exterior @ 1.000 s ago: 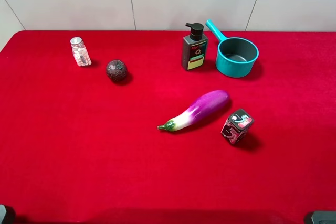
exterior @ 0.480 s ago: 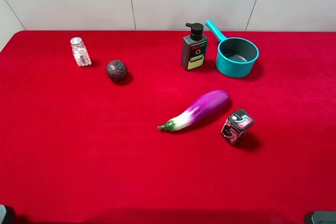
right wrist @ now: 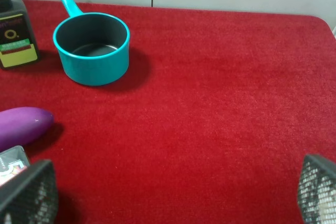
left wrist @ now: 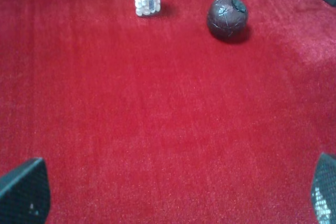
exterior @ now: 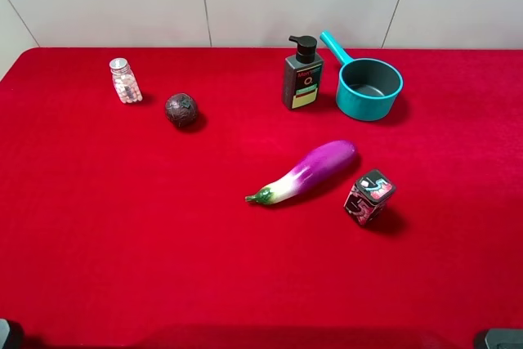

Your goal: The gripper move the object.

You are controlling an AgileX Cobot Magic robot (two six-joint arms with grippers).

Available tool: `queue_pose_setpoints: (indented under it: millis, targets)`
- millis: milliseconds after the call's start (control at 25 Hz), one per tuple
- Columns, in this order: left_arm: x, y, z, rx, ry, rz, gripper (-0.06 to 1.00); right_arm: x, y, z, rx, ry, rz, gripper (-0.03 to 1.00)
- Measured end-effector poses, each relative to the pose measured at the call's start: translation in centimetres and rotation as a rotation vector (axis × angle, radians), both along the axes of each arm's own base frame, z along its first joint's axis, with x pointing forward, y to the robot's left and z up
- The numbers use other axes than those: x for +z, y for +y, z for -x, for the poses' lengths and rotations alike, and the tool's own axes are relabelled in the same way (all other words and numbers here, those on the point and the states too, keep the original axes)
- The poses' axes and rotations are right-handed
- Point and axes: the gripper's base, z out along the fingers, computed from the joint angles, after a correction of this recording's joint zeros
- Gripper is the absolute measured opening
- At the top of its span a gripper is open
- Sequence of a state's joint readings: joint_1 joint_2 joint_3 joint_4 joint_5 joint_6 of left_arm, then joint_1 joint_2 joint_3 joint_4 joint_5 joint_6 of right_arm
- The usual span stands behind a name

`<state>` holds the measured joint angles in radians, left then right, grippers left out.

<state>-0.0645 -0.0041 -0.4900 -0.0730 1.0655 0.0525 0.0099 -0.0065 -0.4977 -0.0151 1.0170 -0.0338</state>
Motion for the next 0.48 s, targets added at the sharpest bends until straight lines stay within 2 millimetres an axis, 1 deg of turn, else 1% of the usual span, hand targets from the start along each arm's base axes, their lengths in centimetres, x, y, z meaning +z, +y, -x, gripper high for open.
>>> queue_pose_setpoints:
  millis: [480]
  targets:
    - [0.00,0.01,0.00,0.001,0.000,-0.001,0.99,0.00,0.00,0.00,0.000,0.000,0.000,0.69]
